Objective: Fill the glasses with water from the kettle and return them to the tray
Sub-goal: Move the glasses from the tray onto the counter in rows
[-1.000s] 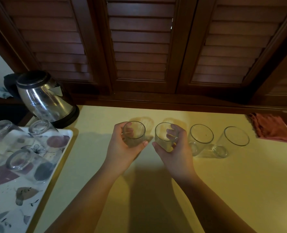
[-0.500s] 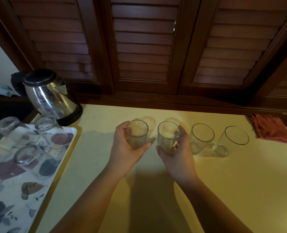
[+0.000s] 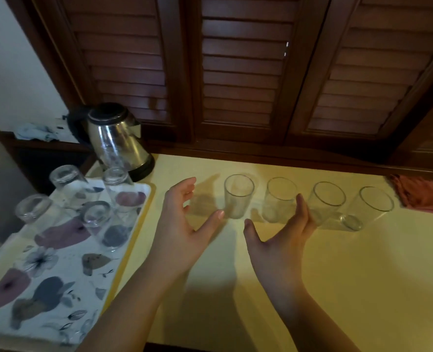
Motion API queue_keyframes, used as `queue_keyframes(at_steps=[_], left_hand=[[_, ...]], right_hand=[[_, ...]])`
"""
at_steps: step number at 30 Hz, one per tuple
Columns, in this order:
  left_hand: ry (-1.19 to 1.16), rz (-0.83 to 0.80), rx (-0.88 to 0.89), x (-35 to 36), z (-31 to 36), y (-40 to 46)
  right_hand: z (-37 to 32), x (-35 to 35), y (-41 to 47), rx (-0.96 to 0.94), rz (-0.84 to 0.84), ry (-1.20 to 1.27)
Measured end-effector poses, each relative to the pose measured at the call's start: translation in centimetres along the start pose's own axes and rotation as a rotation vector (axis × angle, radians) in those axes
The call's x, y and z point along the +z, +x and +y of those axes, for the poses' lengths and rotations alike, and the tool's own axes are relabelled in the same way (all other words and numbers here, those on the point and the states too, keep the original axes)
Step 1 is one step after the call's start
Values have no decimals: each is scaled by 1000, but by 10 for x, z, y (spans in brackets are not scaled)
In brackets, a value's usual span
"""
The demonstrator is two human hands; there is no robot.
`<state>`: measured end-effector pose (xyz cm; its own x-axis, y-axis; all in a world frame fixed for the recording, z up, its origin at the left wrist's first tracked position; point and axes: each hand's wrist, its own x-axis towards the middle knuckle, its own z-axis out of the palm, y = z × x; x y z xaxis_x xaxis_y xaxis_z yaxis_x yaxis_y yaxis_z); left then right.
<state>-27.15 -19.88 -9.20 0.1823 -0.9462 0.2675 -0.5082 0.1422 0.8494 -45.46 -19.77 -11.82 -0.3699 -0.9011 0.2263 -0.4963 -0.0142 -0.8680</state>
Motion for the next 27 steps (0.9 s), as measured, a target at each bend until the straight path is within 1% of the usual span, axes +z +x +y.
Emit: queue_keyframes(at_steps=[3, 6, 8, 11, 15, 19, 22, 23, 24, 27], left_hand=[[25, -6, 66, -41, 6, -10], [96, 8, 110, -82, 8, -19], [136, 18, 109, -112, 7, -25], [225, 20, 122, -157, -1, -32], [438, -90, 53, -211, -21, -32], [821, -219, 76, -245, -48, -17], [1049, -348, 102, -261, -68, -3], [1106, -384, 123, -264, -73, 1], [1157, -416, 154, -267, -77, 6], [1306, -514, 264, -270, -88, 23]], right_hand=[[-26, 13, -21, -170, 28, -26], [-45, 28, -32, -364, -48, -49], [-59, 40, -36, -460, -163, -70], [-79, 63, -44, -548, -379, -123], [-106, 94, -52, -670, -624, -247], [-137, 121, -58, -833, -797, -409], [-153, 142, -60, -1005, -858, -586], [-156, 150, -60, -1061, -855, -637], [-158, 158, -61, -1130, -823, -674], [-160, 176, -61, -1430, -691, -826]])
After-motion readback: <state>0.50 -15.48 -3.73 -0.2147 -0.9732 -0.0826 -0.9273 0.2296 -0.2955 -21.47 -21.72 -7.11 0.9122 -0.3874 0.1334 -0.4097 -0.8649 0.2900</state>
